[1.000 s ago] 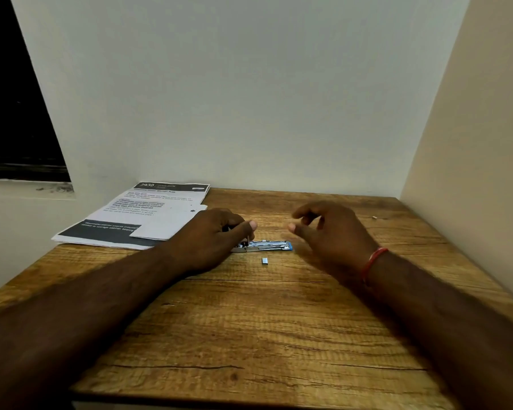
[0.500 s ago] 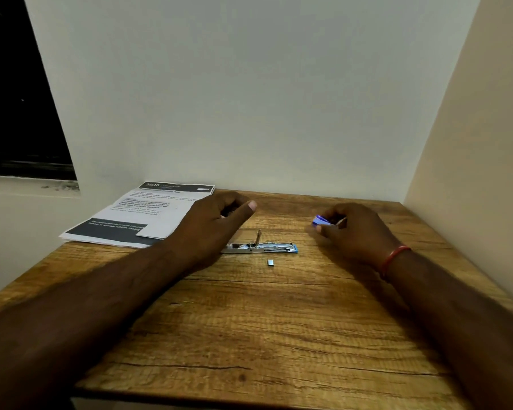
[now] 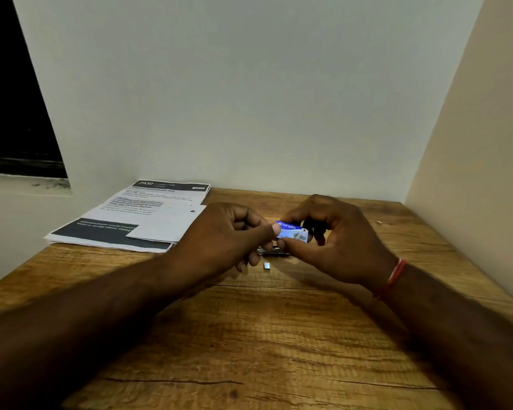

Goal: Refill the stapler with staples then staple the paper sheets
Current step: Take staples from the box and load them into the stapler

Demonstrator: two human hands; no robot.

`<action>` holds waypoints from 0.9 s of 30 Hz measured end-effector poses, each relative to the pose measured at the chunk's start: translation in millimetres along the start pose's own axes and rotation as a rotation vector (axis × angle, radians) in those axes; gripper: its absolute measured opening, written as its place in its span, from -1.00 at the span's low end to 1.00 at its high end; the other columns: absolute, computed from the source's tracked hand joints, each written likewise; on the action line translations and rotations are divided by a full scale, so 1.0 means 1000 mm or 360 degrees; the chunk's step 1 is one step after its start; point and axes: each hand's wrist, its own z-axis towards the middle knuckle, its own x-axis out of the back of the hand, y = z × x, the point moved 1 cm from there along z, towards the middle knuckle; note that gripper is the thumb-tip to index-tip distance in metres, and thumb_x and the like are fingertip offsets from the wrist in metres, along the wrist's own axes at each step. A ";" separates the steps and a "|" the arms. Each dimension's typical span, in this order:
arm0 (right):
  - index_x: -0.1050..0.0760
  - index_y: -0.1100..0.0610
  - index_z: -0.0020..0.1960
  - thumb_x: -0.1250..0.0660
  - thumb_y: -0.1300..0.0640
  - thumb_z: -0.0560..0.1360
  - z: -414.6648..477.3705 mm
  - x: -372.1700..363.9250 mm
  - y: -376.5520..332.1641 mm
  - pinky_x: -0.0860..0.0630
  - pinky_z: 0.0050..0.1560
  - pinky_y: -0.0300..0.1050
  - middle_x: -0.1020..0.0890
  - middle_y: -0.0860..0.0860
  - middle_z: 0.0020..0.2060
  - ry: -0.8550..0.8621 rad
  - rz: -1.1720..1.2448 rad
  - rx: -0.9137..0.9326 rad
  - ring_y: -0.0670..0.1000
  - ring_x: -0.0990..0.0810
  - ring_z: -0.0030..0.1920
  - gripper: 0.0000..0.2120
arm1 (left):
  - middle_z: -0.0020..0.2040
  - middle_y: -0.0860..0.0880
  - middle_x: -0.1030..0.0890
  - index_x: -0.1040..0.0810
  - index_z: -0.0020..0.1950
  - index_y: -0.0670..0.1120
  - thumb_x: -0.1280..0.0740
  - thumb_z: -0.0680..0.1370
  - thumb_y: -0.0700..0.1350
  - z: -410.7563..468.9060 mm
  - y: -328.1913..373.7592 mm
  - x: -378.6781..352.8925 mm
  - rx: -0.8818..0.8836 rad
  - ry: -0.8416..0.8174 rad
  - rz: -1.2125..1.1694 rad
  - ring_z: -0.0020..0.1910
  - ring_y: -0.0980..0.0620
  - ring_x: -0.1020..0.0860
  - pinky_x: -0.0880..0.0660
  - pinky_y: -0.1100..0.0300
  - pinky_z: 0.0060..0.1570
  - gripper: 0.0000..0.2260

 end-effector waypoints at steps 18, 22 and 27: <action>-0.81 0.04 0.13 -0.72 0.10 0.47 -0.001 0.002 -0.004 -0.46 -0.22 -0.37 -0.74 -0.08 -0.07 -0.0057 0.0030 0.0050 -0.04 -0.69 -0.14 -0.74 | -0.36 -0.06 -0.61 -0.81 -0.14 -0.08 -0.51 0.69 0.01 -0.001 0.002 0.002 0.0337 -0.0210 -0.0383 -0.57 0.12 -0.43 -0.31 0.30 -0.55 -0.73; -0.81 0.02 0.13 -0.72 0.08 0.46 0.000 0.003 -0.004 -0.54 -0.17 -0.27 -0.74 -0.10 -0.06 -0.0070 0.0029 0.0024 0.02 -0.70 -0.12 -0.74 | -0.34 -0.07 -0.65 -0.82 -0.16 -0.04 -0.51 0.69 0.03 -0.002 0.006 0.004 0.0311 -0.0279 -0.0347 -0.57 0.11 -0.44 -0.33 0.29 -0.56 -0.72; -0.80 -0.09 0.16 -0.70 -0.05 0.45 0.000 0.003 -0.005 -0.58 -0.21 -0.23 -0.76 -0.11 -0.06 -0.0110 0.0049 0.0046 0.01 -0.71 -0.11 -0.70 | -0.34 0.00 -0.72 -0.75 -0.07 0.02 -0.63 0.57 0.17 0.000 0.014 0.018 -0.0104 -0.0043 0.0419 -0.52 0.16 -0.54 -0.47 0.27 -0.49 -0.75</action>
